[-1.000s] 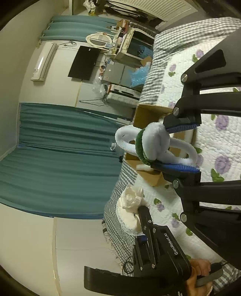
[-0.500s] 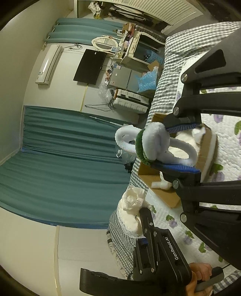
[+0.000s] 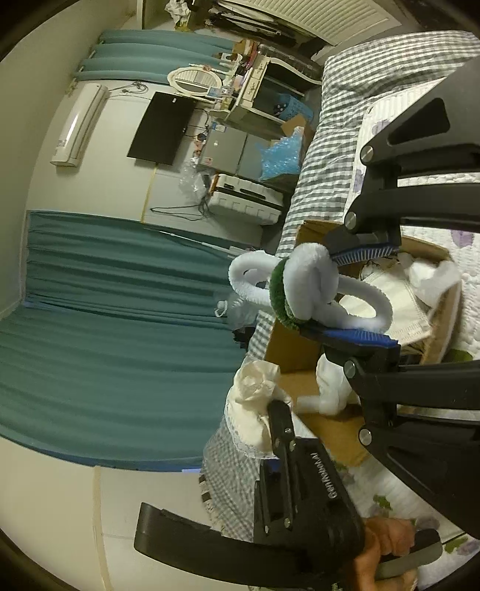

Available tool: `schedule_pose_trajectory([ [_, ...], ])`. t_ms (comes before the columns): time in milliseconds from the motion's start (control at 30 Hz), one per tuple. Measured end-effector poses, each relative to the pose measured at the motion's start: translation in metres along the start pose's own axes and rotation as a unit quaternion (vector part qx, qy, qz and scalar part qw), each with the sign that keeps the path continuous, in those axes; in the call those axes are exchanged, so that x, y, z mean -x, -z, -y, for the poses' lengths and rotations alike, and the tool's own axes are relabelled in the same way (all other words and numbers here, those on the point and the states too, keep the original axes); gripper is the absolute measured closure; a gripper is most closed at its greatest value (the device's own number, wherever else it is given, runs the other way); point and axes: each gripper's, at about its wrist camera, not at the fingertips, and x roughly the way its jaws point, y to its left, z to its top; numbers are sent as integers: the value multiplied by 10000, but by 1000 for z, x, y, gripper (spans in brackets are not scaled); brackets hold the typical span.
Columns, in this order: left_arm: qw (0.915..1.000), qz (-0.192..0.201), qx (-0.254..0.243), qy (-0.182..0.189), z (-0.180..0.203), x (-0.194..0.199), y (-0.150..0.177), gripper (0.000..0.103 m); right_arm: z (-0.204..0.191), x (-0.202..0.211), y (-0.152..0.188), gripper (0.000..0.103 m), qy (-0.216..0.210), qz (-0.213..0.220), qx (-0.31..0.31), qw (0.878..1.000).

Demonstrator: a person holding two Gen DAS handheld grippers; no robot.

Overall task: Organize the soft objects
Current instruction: 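Lift the cloth and headband and carry them over the box, then open both tools to drop the cloth and headband into the box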

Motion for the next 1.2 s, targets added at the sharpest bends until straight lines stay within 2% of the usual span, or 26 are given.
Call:
schedule_pose_trajectory([
  [200,9991,-421,76,6,3,-41,4,92,7,-46,7,72,-126,-498,-4,9987],
  [333,9977,-669,-123,-49,12,-59,10,92,14,-67,17,72,-277,-890,-82,9956],
  [467,9940,-1093,-15,-5,10,-78,18,90,14,-87,29,71,-272,-1326,12,9908],
  [567,9898,-1410,-200,73,18,-88,23,87,13,-98,36,68,-171,-1604,62,9869],
  [633,9893,-1448,-137,99,19,-87,23,87,13,-104,40,68,-134,-1765,10,9842],
  [700,9890,-1470,-99,111,20,-87,23,86,14,-105,43,68,-165,-1808,-48,9834],
  [800,9891,-1462,-99,110,21,-85,23,87,16,-97,41,61,-71,-1697,13,9855],
  [900,9889,-1469,-169,119,20,-86,22,84,17,-87,37,47,25,-1542,-71,9880],
  [1000,9894,-1419,-295,-21,22,-82,18,75,17,-75,31,44,28,-1375,-99,9905],
  [1067,9911,-1303,-269,-56,21,-75,13,57,18,-67,28,44,29,-1280,-97,9917],
  [1133,9943,-1047,-200,-51,20,-61,8,30,19,-57,24,43,43,-1141,-117,9934],
  [1167,9958,-898,-196,-58,19,-54,6,24,20,-50,22,42,54,-1045,-141,9944],
  [1200,9966,-798,-211,-81,20,-49,5,23,20,-46,20,42,70,-990,-156,9949],
])
